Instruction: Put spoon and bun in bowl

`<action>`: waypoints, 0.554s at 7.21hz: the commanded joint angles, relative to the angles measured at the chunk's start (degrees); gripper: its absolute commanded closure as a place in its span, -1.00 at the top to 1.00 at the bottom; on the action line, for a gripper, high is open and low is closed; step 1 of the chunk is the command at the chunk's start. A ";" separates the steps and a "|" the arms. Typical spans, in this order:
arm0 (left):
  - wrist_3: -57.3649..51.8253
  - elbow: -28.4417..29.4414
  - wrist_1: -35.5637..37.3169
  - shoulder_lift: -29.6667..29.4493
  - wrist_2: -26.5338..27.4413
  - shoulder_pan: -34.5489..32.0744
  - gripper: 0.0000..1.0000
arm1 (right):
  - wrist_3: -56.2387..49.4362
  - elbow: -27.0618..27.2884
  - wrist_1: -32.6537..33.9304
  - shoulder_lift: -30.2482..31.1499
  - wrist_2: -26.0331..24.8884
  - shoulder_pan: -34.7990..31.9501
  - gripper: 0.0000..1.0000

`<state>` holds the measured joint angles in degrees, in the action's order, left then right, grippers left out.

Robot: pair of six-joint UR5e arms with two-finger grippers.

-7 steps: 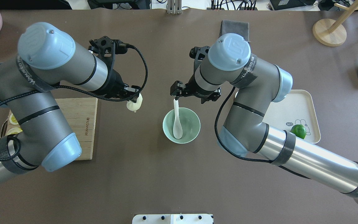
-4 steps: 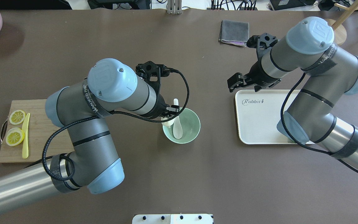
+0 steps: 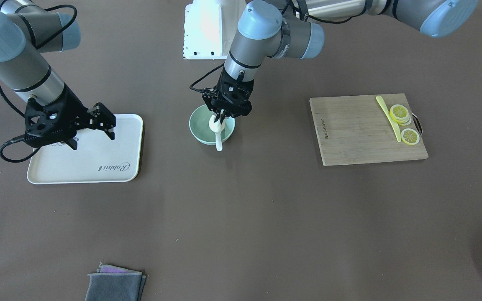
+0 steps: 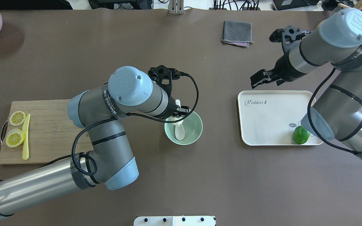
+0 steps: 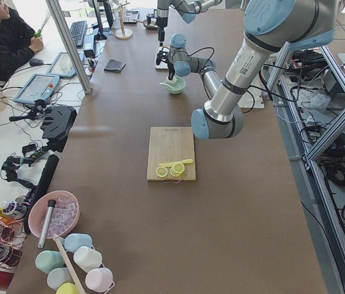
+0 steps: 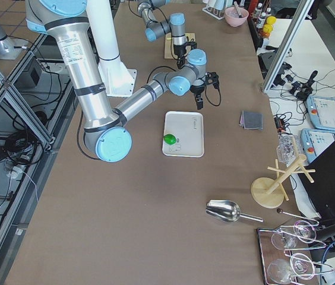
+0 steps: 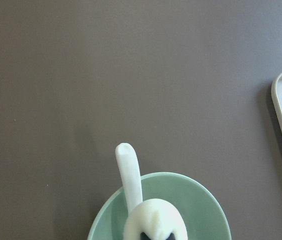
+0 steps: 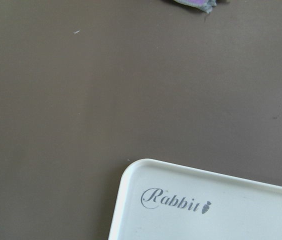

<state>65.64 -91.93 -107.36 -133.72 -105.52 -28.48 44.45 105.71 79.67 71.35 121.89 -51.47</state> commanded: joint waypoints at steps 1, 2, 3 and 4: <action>0.89 0.70 -0.13 -1.01 2.49 -0.08 0.96 | -1.03 -0.85 -0.13 0.28 2.98 -2.49 1.00; 0.81 -0.26 -0.22 -1.19 3.03 -0.17 0.96 | -1.55 -1.29 -0.48 0.72 2.91 -2.93 1.00; 0.98 -1.40 0.04 -1.02 2.86 -0.52 0.96 | -1.64 -1.30 0.04 0.72 3.44 -4.67 1.00; 1.07 -2.19 0.13 -0.67 2.95 -0.69 0.96 | -1.73 -2.08 1.18 0.72 4.75 -6.78 1.00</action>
<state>66.58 -93.02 -107.37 -134.66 -102.74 -28.92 42.88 104.32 79.83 72.01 125.34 -55.93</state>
